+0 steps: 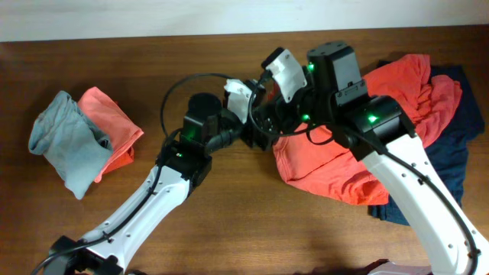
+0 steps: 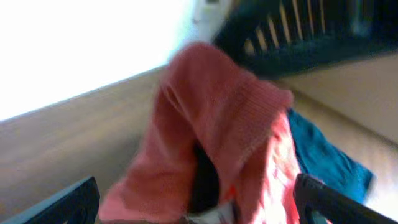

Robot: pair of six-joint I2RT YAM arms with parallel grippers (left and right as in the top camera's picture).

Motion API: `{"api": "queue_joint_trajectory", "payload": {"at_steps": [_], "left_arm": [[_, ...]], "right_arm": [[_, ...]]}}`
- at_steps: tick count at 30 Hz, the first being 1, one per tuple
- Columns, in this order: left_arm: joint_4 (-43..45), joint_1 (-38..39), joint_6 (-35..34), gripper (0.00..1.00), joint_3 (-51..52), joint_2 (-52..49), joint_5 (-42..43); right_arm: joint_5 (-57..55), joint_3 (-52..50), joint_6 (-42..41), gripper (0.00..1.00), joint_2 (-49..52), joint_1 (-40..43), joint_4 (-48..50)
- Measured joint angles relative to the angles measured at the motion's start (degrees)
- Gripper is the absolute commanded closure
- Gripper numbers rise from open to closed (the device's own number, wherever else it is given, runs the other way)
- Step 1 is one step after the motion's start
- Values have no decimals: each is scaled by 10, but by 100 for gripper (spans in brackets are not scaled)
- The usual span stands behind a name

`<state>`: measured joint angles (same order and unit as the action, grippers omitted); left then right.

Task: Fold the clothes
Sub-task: 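Grasp the T-shirt edge with the left gripper from the right gripper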

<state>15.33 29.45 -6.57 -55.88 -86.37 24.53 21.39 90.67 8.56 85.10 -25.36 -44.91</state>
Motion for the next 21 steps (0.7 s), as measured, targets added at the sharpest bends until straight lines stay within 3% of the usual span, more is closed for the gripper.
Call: {"api": "queue_joint_trajectory", "payload": {"at_steps": [7,9,10,11,13,14,18,21], "left_arm": [[61,0,-26,1,-3,-15,-51],[81,0,-28,6,-3,-24,-55],[94,0,-29,11,-3,-29,-56],[110,0,-30,26,-3,-35,-59],[127,0,-34,70,-3,-43,-63],[127,0,-36,79,-3,-44,-65],[129,0,-37,96,-3,-45,-67],[126,0,-37,99,-4,-45,-70]], "right_arm": [[21,0,-38,2,5,9,27],[21,0,-42,2,7,11,30],[21,0,-43,1,8,12,32],[21,0,-45,2,8,13,35],[21,0,-49,2,10,14,38],[21,0,-51,1,11,14,38],[21,0,-51,1,12,14,39],[16,0,-51,2,12,14,40]]}}
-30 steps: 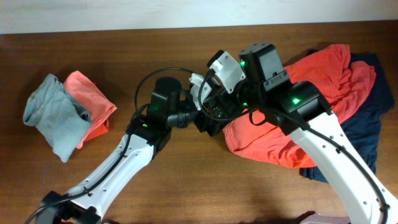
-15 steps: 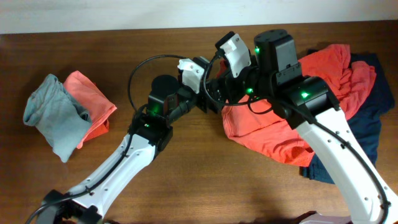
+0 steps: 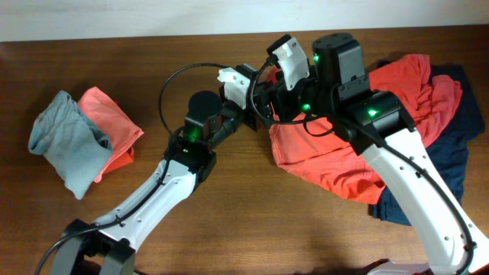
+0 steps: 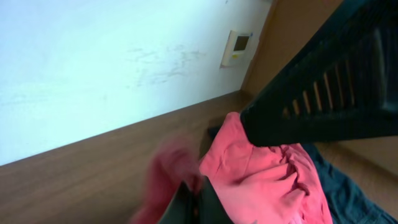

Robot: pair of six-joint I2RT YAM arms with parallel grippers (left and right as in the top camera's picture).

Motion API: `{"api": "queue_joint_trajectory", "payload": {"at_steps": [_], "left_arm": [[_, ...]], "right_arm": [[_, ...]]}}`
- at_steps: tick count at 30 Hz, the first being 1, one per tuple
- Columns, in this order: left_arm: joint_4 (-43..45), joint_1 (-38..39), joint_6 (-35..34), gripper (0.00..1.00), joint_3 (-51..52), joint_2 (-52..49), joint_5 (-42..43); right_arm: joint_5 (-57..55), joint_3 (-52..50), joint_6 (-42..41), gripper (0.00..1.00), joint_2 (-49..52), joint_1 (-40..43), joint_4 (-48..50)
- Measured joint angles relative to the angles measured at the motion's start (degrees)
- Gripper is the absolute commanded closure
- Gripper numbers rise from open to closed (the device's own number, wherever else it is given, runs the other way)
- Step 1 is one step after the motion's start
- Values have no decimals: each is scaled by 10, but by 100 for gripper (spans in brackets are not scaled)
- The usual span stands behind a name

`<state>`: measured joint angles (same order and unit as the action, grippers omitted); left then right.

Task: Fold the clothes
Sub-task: 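Grasp the T-shirt edge with the left gripper from the right gripper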

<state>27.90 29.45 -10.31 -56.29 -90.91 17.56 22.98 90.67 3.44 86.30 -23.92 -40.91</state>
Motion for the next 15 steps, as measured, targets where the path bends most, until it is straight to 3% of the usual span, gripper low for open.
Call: {"api": "queue_joint_trajectory", "payload": {"at_steps": [8,15], "left_arm": [[-90,3,4,99,-6,-32,-15],[-109,-9,10,100,-2,-48,-13]], "right_arm": [[-36,3,2,2,-1,-31,-19],[-158,5,0,2,-7,-56,-41]]}}
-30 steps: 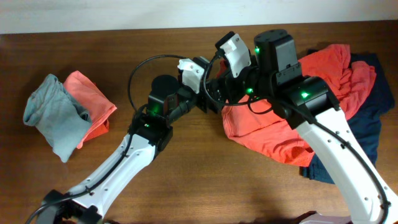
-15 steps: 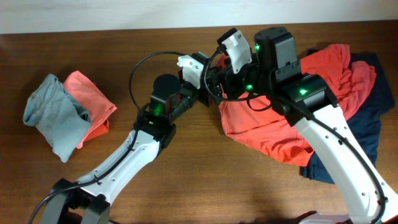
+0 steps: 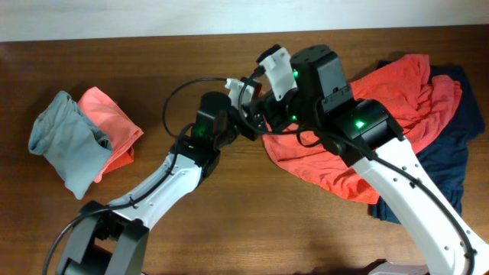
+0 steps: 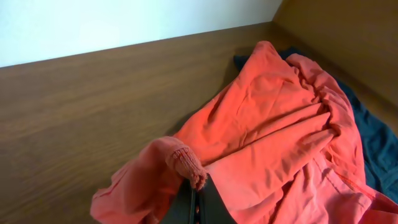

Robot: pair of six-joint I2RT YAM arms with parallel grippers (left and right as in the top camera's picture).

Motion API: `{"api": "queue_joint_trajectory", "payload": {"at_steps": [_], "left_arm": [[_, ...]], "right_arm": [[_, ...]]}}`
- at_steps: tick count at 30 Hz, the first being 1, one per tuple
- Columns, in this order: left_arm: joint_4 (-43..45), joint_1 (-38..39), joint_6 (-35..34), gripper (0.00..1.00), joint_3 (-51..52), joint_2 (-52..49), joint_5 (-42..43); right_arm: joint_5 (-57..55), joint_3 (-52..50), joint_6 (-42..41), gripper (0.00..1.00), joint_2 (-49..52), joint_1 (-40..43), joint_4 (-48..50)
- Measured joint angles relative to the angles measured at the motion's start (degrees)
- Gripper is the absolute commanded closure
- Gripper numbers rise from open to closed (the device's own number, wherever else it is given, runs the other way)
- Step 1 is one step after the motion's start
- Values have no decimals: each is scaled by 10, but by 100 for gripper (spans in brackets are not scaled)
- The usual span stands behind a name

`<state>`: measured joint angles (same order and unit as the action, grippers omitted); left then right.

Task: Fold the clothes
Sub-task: 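Grasp the T-shirt edge with the left gripper from the right gripper, then pull the T-shirt apart, left gripper leftward, right gripper rightward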

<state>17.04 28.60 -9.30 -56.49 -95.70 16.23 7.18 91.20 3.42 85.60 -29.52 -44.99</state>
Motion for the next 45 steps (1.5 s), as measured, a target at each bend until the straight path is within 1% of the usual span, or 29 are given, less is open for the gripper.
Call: {"api": "queue_joint_trajectory", "payload": {"at_steps": [2,5,9,11,15,18,19,20,21,23,24,27,28,30,33,35,38,41,43,45], "left_arm": [[-1,-8,1,99,0,0,0],[-1,-20,1,99,0,0,0],[-2,-27,1,100,0,0,0],[-2,-27,6,100,0,0,0],[-12,-41,24,100,0,0,-4],[-17,-72,28,99,0,0,-17],[-18,-87,29,96,0,0,-25],[-19,-106,29,85,0,-1,-38],[-19,-123,30,54,0,-1,-50],[-18,-172,34,37,0,-1,-76],[-20,-195,34,1,-1,-1,-84],[-65,-267,28,1,-12,-1,-90],[-78,-279,26,1,-15,-1,-86],[-149,-294,26,1,-25,0,-49],[-256,-285,26,1,-29,-1,15],[-321,-266,26,1,-30,-1,43],[-394,-202,26,0,-30,-1,74],[-402,-139,22,1,-30,-1,81],[-402,-91,0,1,-30,-3,73],[-396,-61,-30,1,-30,-10,60]], "right_arm": [[-40,0,-7,2,0,6,1],[-60,0,-12,2,-3,23,9],[-75,0,-16,2,-11,66,18],[-77,0,-19,1,-18,102,10],[-85,4,-31,2,-26,200,-75],[-87,4,-33,1,-26,245,-130],[-87,4,-33,1,-26,262,-151],[-87,4,-32,1,-26,271,-160],[-87,4,-32,2,-26,284,-172],[-87,4,-32,2,-26,297,-182],[-87,4,-31,2,-26,301,-186],[-87,4,-32,2,-26,303,-194],[-87,4,-30,1,-26,303,-196],[-87,4,-25,1,-26,303,-206],[-87,4,-16,2,-26,303,-216],[-87,4,-9,1,-26,303,-223],[-87,4,-1,1,-26,303,-226],[-87,4,2,1,-26,303,-229],[-87,4,3,2,-26,303,-233],[-87,4,3,2,-26,303,-236]]}}
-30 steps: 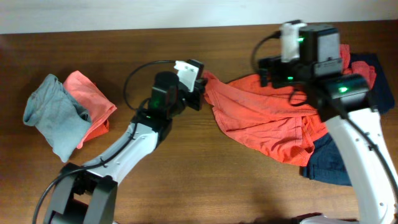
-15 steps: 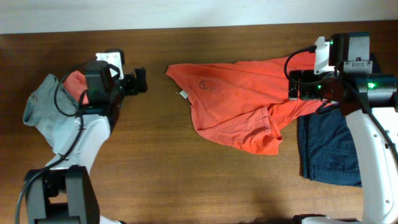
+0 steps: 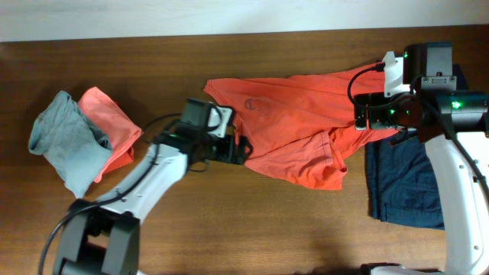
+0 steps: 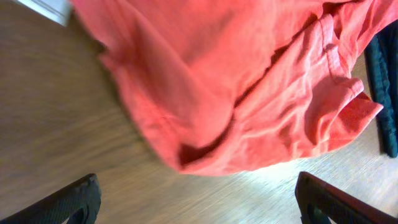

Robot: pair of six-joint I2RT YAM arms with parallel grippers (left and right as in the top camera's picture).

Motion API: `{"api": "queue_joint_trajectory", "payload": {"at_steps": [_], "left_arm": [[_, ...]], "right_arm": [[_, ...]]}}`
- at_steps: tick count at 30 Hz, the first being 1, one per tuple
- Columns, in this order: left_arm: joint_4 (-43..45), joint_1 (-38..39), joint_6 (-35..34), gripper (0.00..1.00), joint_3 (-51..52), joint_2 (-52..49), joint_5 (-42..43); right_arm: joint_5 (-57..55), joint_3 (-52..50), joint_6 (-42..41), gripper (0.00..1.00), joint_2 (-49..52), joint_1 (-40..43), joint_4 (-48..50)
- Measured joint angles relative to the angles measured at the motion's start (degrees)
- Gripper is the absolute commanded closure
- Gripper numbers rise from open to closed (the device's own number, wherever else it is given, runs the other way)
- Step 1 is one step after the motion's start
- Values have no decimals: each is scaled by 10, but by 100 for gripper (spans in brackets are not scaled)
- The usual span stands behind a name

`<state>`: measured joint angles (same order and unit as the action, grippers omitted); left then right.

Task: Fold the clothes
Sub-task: 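Pull the T-shirt apart, left gripper leftward, right gripper rightward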

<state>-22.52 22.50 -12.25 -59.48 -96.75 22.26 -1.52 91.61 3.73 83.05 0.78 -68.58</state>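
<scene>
An orange shirt lies spread across the middle of the table, its near hem filling the left wrist view. My left gripper sits low at the shirt's front-left edge. It is open, its fingertips wide apart over bare wood, holding nothing. My right gripper is at the shirt's right edge; its fingers are hidden under the wrist. A navy garment lies at the right, under the right arm.
A folded grey garment and a folded orange one lie together at the table's left. The navy garment's edge shows at the right of the left wrist view. The wooden table runs to the wall behind.
My left gripper was shut on a bunched part of the orange shirt next to the right gripper; now it is open and lower left. The right gripper is far right and the shirt lies spread out.
Both grippers were close together at the table's middle, with the orange shirt heaped on the navy garment. My left gripper then shut on a fold of it. Now the arms are apart, the shirt lies stretched between them and the left gripper has let go.
</scene>
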Motion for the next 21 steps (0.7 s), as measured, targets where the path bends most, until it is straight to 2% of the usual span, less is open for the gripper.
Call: {"api": "queue_joint_trajectory", "payload": {"at_steps": [6,11,13,15,16,21], "left_arm": [[47,67,-97,1,0,-63,-19],[74,94,-134,1,-1,-92,-45],[93,99,-143,20,-1,-97,-52],[104,105,-151,63,-2,-105,-58],[108,108,-158,98,-2,-108,-59],[69,119,-163,100,-3,-119,-64]], "right_arm": [[0,0,2,1,0,0,-1],[0,0,2,1,0,0,-2],[0,0,2,1,0,0,-2],[0,0,2,1,0,0,-2],[0,0,2,1,0,0,-2],[0,0,2,1,0,0,-2]]}}
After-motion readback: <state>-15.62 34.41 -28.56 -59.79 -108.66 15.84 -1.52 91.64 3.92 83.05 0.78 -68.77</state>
